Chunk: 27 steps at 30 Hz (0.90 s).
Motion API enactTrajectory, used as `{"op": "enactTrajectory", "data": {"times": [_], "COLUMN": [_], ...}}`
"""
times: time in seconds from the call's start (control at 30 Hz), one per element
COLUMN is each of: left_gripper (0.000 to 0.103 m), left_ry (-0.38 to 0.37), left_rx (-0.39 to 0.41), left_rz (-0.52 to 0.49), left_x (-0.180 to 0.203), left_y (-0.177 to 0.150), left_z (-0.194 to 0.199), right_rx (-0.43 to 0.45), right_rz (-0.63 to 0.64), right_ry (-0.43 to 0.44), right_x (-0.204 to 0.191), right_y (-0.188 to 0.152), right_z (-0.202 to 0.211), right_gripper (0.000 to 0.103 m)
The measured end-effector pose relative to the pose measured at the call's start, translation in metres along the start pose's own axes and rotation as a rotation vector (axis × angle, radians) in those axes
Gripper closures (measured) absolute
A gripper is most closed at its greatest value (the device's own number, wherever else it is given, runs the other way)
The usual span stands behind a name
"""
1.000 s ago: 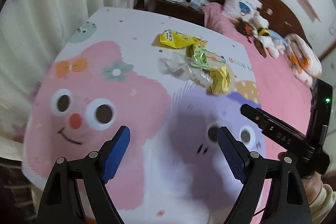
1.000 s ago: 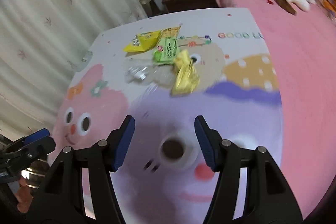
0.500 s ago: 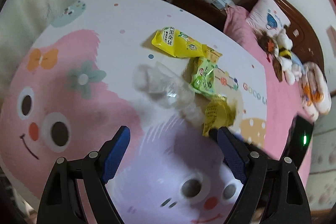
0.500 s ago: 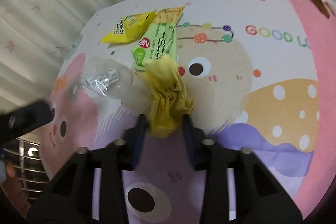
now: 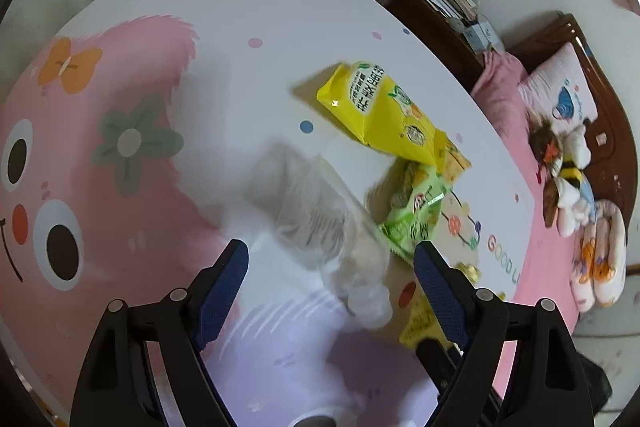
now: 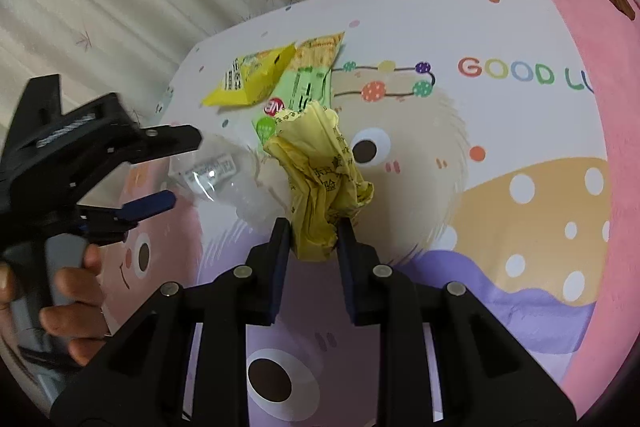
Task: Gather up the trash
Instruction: 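Grasp the yellow crumpled wrapper with the right tool while the left tool grasps the clear plastic bottle, then carry both items over the bin and open both tools to drop them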
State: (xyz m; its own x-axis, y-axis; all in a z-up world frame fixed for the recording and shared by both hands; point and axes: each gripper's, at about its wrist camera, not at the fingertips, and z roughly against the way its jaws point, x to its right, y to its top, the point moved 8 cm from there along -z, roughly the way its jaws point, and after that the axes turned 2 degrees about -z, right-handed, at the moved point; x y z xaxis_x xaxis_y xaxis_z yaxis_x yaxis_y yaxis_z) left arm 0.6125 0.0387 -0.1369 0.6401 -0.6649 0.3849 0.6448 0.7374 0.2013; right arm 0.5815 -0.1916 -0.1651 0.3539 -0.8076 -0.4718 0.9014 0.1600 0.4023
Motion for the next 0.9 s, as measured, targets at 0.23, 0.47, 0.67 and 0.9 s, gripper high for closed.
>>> {"op": "enactTrajectory", "data": {"times": [0.23, 0.47, 0.67, 0.9], "left_gripper": [0.039, 0.049, 0.053, 0.054], "left_ry": [0.029, 0.011, 0.015, 0.029], "left_rx": [0.003, 0.016, 0.018, 0.028], "left_rz": [0.031, 0.023, -0.059, -0.207], "left_x": [0.01, 0.014, 0.004, -0.035], "left_y": [0.008, 0.005, -0.009, -0.046], "left_z": [-0.032, -0.028, 0.006, 0.077], "right_rx": [0.006, 0.003, -0.005, -0.056], "right_rz": [0.015, 0.024, 0.022, 0.048], "right_ry": [0.003, 0.008, 0.022, 0.021], "right_x": [-0.001, -0.008, -0.023, -0.052], "right_y": [0.003, -0.009, -0.025, -0.063], "right_z": [0.004, 0.011, 0.019, 0.037], "right_gripper": [0.083, 0.083, 0.083, 0.083]}}
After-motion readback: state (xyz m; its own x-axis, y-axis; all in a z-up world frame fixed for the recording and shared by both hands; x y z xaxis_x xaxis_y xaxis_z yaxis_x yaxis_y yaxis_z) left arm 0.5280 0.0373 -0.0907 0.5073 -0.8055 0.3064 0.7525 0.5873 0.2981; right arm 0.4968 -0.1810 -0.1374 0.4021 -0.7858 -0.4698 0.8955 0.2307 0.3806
